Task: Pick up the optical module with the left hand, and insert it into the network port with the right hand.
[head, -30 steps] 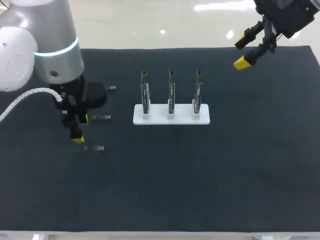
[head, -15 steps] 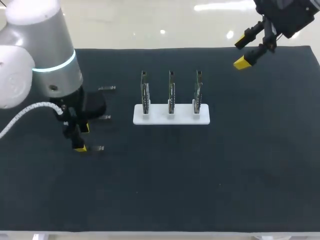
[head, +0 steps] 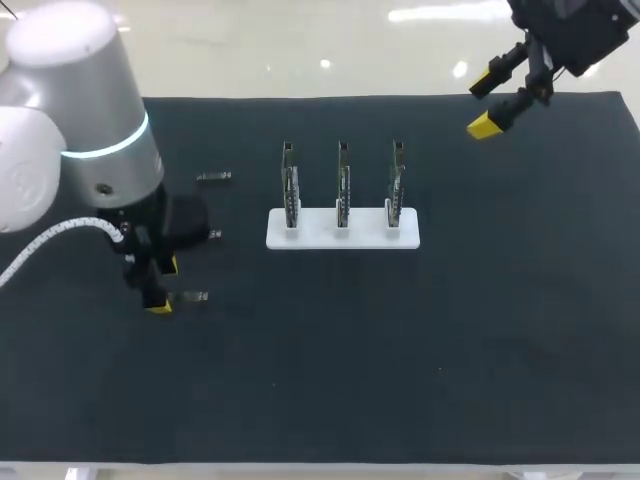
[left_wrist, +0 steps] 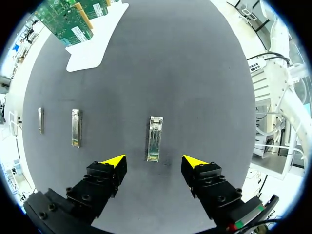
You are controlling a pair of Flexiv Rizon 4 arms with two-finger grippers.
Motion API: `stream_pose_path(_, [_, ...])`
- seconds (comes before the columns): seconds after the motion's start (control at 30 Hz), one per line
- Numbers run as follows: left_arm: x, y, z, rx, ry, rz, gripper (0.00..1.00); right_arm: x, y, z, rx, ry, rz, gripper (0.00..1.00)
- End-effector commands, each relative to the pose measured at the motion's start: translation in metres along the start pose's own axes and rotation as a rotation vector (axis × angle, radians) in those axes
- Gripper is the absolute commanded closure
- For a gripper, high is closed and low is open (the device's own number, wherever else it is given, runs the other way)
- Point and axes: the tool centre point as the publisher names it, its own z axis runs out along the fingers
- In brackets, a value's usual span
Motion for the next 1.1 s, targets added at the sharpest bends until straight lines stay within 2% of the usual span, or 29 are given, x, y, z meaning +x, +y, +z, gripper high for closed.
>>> stream_pose_path(0.03, [0.001, -0.002, 0.004, -0.007, -0.002, -0.003, 0.00, 0.000, -0.001, 0.000, -0.001, -0.001, -0.001, 0.00])
stream_pose_path(0.47, [-0.001, -0.002, 0.009, -0.001, -0.004, -0.005, 0.00, 0.000, -0.001, 0.000, -0.001, -0.001, -0.001, 0.00])
stream_pose_path(0.53, [-0.001, -0.002, 0.010, -0.001, -0.005, -0.005, 0.09, 0.000, -0.001, 0.000, -0.001, -0.001, -0.001, 0.00])
stream_pose_path(0.6, [-0.002, -0.001, 0.010, 0.002, -0.009, -0.008, 0.00, 0.000, -0.001, 0.000, -0.001, -0.001, -0.001, 0.00])
stream_pose_path(1.1, [-0.008, 0.000, 0.017, 0.002, -0.024, -0.011, 0.00, 0.000, -0.001, 0.000, -0.001, -0.001, -0.001, 0.00])
